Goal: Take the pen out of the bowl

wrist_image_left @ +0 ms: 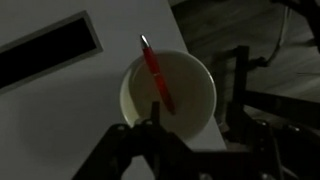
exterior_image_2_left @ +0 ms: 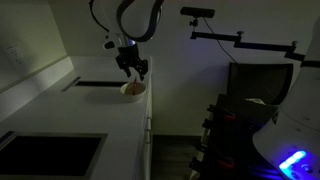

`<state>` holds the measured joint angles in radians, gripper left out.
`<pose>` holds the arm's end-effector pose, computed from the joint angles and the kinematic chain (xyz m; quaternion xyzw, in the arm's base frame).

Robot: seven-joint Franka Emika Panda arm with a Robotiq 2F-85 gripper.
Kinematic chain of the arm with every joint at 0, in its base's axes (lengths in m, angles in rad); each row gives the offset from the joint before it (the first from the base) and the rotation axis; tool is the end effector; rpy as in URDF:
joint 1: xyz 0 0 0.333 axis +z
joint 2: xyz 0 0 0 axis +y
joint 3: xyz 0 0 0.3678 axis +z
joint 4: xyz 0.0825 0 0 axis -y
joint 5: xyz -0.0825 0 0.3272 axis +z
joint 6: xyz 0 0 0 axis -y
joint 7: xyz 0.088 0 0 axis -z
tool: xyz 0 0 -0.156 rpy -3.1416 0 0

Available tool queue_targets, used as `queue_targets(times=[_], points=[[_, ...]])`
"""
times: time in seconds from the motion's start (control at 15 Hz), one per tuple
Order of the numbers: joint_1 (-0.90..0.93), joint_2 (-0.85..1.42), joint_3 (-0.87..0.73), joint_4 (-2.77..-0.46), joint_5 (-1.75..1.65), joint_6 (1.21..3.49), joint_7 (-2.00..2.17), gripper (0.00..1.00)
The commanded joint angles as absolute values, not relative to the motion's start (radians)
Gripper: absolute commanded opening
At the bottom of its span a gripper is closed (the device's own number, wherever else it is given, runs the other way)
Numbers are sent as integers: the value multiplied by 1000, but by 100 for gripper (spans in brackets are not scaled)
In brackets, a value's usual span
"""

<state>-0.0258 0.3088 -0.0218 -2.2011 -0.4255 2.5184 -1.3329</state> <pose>0.5399 -0.0335 0.2889 0.6793 0.7227 -0.0781 0.1004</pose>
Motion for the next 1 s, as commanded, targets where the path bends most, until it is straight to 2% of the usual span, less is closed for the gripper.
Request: queue_targets(times=[0.0,0.2,0.4,0.6,0.73,0.93], points=[[-68,380,3,-2145,-430,2565,-1410,68],[-74,432,4,-2102,-440,2553,-1429,59],[-72,477,7,-2064,-444,2540,-1440,62],[-71,507,9,-2038,-446,2537,-1449,50],[-72,520,10,-2026,-447,2536,-1449,53],[-68,541,6,-2008,-453,2526,-1445,47]])
